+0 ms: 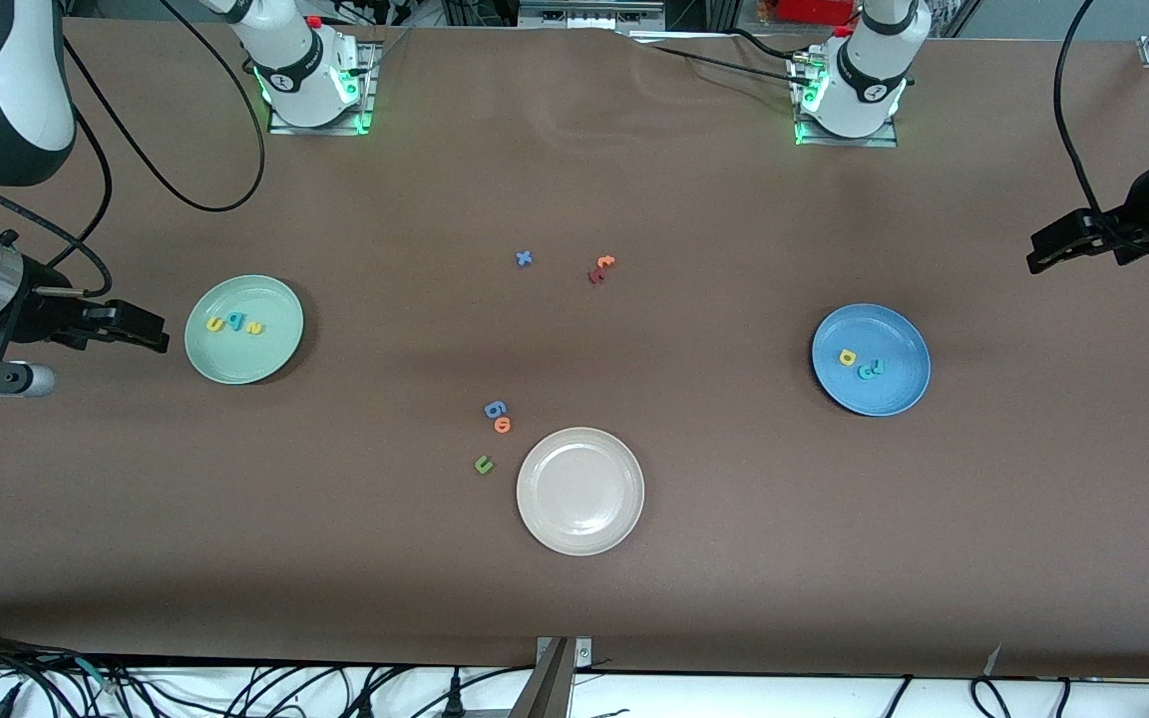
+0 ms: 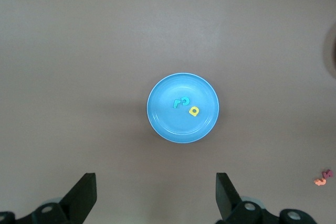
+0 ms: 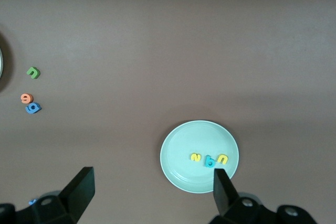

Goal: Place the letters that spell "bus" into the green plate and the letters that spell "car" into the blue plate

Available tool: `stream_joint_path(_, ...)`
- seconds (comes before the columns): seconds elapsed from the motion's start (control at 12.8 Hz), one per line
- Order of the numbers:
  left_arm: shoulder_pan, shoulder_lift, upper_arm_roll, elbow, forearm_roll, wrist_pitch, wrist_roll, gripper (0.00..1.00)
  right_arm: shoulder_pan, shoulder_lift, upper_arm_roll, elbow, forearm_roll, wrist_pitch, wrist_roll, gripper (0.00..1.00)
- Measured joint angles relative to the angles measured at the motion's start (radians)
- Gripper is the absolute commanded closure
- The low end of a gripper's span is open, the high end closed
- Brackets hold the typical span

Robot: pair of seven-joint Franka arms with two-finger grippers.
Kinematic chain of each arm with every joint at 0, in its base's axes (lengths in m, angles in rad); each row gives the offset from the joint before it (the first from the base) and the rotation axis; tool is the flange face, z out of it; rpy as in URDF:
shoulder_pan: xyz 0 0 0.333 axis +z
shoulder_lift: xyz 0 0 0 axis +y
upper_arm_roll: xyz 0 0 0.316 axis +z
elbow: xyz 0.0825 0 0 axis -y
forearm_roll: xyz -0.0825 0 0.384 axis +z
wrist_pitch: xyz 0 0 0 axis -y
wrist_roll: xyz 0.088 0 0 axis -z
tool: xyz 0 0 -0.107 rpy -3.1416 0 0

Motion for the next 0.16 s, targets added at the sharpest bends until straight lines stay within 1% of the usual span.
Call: stream_joint_path(0.16, 0.000, 0.001, -0.003, 0.000, 0.000, 0.000, 0.000, 0.00, 0.000, 0.000, 0.000, 0.000, 0.000, 0.000, 0.000, 0.00)
